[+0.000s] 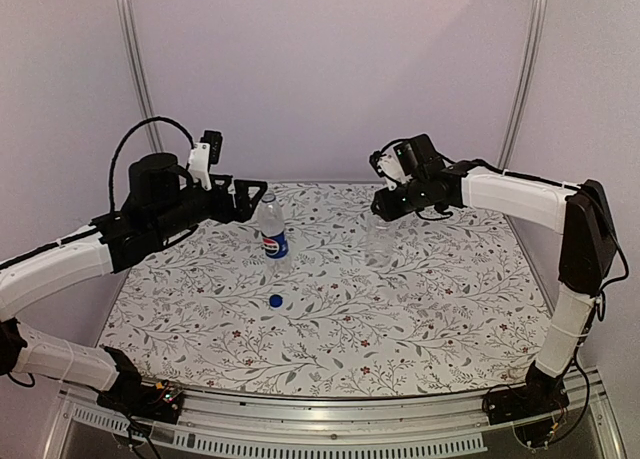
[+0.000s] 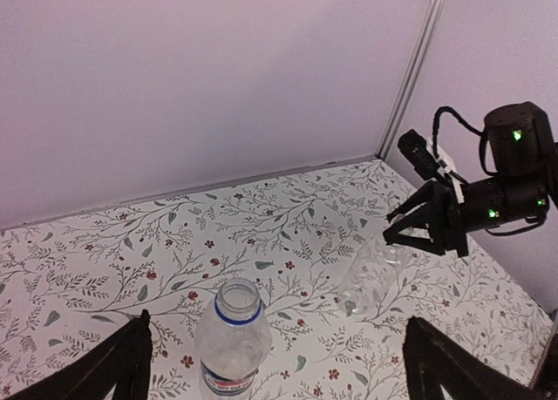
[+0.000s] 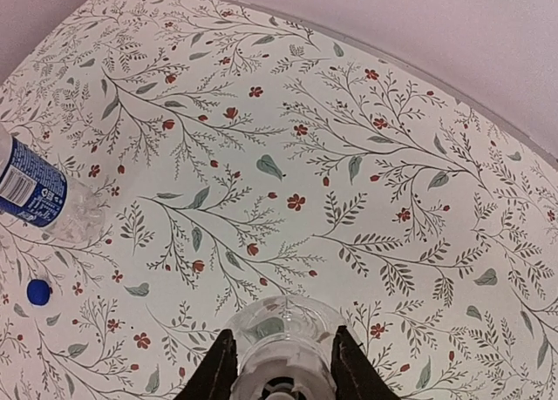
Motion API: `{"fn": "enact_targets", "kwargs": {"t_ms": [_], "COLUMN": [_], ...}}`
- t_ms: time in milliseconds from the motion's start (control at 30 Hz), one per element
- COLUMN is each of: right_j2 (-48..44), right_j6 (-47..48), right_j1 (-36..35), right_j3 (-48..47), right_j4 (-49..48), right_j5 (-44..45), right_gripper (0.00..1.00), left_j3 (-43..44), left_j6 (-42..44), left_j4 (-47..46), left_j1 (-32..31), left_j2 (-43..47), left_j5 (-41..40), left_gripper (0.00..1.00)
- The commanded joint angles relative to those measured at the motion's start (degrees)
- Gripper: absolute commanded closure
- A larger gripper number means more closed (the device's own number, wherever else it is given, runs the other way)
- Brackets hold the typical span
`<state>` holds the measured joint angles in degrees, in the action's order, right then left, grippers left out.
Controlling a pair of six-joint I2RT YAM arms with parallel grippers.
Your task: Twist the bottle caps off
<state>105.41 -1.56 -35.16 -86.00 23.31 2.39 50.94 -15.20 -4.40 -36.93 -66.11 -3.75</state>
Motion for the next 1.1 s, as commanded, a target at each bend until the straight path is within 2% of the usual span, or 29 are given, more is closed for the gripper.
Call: {"fn": "enact_targets", "kwargs": {"t_ms": [0,267,567,900,1067], "right_j2": [-0.55,-5.07,-10.75,-16.03,-16.49], "right_j6": [0.57,4.06,7.32,4.58,3.25], "right_j1": [0.44,-0.33,-3.52,-4.12,-4.83], "right_j3": [-1.34,-2.89,-5.68,-6.11,-6.20], "right_j4": [1.34,5.78,9.80,6.00,5.15], "right_j5": [-0.82,-7.56,-20.62,-40.73,-44.45], "right_gripper": [0.72,0.86,0.90,0.95,0.96], "left_j3": [0.34,1.50,2.89,5.70,7.76], "left_j6": [-1.49,1.66,8.51,12.63,15.03], "left_j4": [-0.09,0.24,1.12,1.07,1.15], "left_j1": [0.63,-1.15,-8.62,-13.99,-15.73], "left_j2": [1.05,0.50,-1.48,-8.17,-11.87], "left_j5": [-0.62,8.93,11.74,15.67,14.48], "left_gripper": [0.00,0.00,0.00,0.00,0.00]}}
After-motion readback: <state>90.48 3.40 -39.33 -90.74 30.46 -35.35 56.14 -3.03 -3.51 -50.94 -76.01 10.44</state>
